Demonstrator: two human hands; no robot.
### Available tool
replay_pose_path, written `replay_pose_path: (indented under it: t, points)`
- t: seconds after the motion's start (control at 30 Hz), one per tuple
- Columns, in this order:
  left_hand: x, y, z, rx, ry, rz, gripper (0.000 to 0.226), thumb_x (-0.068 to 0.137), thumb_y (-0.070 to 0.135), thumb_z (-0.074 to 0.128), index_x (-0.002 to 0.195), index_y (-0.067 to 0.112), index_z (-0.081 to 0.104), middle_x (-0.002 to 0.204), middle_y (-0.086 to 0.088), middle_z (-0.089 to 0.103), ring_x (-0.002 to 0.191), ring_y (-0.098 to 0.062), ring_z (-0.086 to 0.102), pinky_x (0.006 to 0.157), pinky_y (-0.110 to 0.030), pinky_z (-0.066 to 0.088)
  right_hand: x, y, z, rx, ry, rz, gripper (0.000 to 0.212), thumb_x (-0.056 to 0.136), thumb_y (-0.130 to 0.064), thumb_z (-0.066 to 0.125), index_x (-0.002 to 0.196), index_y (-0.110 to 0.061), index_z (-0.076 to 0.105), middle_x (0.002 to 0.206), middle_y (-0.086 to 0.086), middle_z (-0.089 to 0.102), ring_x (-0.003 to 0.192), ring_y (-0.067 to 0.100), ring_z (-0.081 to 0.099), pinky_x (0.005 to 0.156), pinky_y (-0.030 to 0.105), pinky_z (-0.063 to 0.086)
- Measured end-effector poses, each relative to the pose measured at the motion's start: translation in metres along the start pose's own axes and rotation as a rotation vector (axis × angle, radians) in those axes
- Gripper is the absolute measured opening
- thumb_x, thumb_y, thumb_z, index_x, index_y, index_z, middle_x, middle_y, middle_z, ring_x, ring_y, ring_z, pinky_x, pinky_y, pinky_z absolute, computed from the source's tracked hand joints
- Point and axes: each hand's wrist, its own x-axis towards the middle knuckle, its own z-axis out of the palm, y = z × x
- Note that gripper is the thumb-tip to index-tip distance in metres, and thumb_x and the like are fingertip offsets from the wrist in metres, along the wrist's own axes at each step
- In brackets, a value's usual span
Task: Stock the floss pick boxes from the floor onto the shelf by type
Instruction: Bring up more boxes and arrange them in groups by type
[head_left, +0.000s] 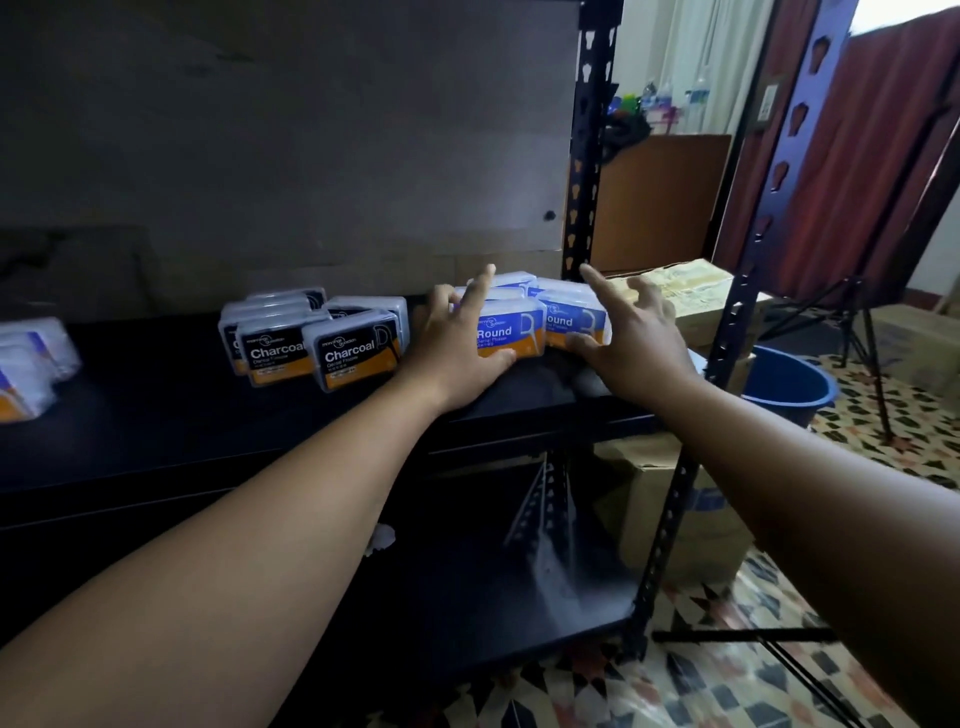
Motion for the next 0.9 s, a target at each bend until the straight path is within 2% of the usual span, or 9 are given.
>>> replay_pose_path:
  t: [0.1,0.2,0.3,0.37,0.47,0.6,0.67,0.77,0.9]
  points:
    - [-0.026,0.012,-0.009,0.008,0.140,0.088,0.086,0.083,0.038,0.072,0.155,0.028,0.025,0.138,-0.006,0.035,0.126,-0.021,0.034,0.101,-0.023,0.028,-0.027,-0.002,-0.008,0.125,0.089,-0.063,0.070,0.091,-0.048,0.063,0.151,-0.043,0.028,0.151,0.007,0.033,0.137,0.029,0.032,0.102,0.039,0.036]
    - [-0.062,0.019,-0.012,-0.034,0.246,0.188,0.068,0.084,0.037,0.069,0.145,0.020,0.044,0.132,-0.006,0.045,0.122,-0.023,0.041,0.104,-0.025,0.032,-0.065,-0.005,-0.014,0.276,0.157,-0.144,0.055,0.091,-0.042,0.065,0.142,-0.036,0.045,0.135,0.000,0.051,0.125,0.018,0.047,0.096,0.032,0.041]
    - [-0.105,0.016,-0.002,-0.009,0.329,0.319,0.051,0.085,0.033,0.067,0.131,0.013,0.059,0.120,-0.007,0.056,0.108,-0.027,0.052,0.101,-0.032,0.040,-0.114,0.001,-0.009,0.336,0.141,-0.160,0.044,0.091,-0.041,0.065,0.132,-0.034,0.054,0.114,-0.007,0.063,0.104,0.011,0.060,0.087,0.036,0.051]
    - [-0.134,0.009,0.010,-0.040,0.308,0.364,0.040,0.087,0.029,0.067,0.123,0.012,0.064,0.114,-0.005,0.059,0.103,-0.024,0.054,0.098,-0.028,0.040,-0.148,0.014,0.004,0.367,0.072,-0.115,0.039,0.090,-0.042,0.066,0.127,-0.033,0.058,0.100,-0.011,0.066,0.093,0.007,0.063,0.082,0.038,0.055]
    - [-0.171,-0.004,0.026,-0.133,0.092,0.237,0.036,0.090,0.032,0.067,0.123,0.019,0.063,0.109,0.002,0.059,0.100,-0.017,0.055,0.089,-0.028,0.046,-0.181,0.033,0.016,0.353,-0.322,0.046,0.043,0.090,-0.048,0.065,0.130,-0.037,0.054,0.094,-0.013,0.068,0.088,0.002,0.064,0.082,0.036,0.057]
    - [-0.195,-0.017,0.035,-0.043,-0.770,-0.133,0.067,0.089,0.052,0.066,0.148,0.039,0.037,0.130,0.006,0.054,0.111,-0.011,0.054,0.090,-0.024,0.041,-0.200,0.054,0.023,0.080,-0.801,0.111,0.056,0.088,-0.054,0.065,0.139,-0.039,0.045,0.106,-0.012,0.067,0.095,0.007,0.063,0.085,0.029,0.051]
    - [-0.203,-0.023,0.041,0.096,-1.047,-0.187,0.079,0.087,0.055,0.066,0.153,0.039,0.027,0.146,0.002,0.048,0.126,-0.016,0.050,0.101,-0.027,0.040,-0.208,0.064,0.032,-0.094,-0.922,0.111,0.062,0.086,-0.055,0.065,0.141,-0.038,0.043,0.119,-0.006,0.064,0.105,0.016,0.061,0.090,0.032,0.048]
    - [-0.206,-0.032,0.049,0.238,-1.161,-0.226,0.083,0.088,0.054,0.066,0.156,0.036,0.023,0.157,0.003,0.036,0.142,-0.020,0.037,0.115,-0.035,0.032,-0.223,0.075,0.050,-0.130,-0.972,0.131,0.062,0.085,-0.055,0.065,0.141,-0.037,0.044,0.126,0.000,0.062,0.108,0.022,0.059,0.090,0.035,0.048]
    - [-0.207,-0.043,0.055,0.163,-0.995,-0.200,0.081,0.087,0.056,0.066,0.154,0.038,0.025,0.148,0.000,0.047,0.133,-0.019,0.047,0.109,-0.032,0.038,-0.255,0.085,0.078,-0.067,-0.995,0.101,0.056,0.089,-0.053,0.063,0.139,-0.033,0.048,0.126,-0.002,0.062,0.109,0.023,0.059,0.084,0.031,0.044]
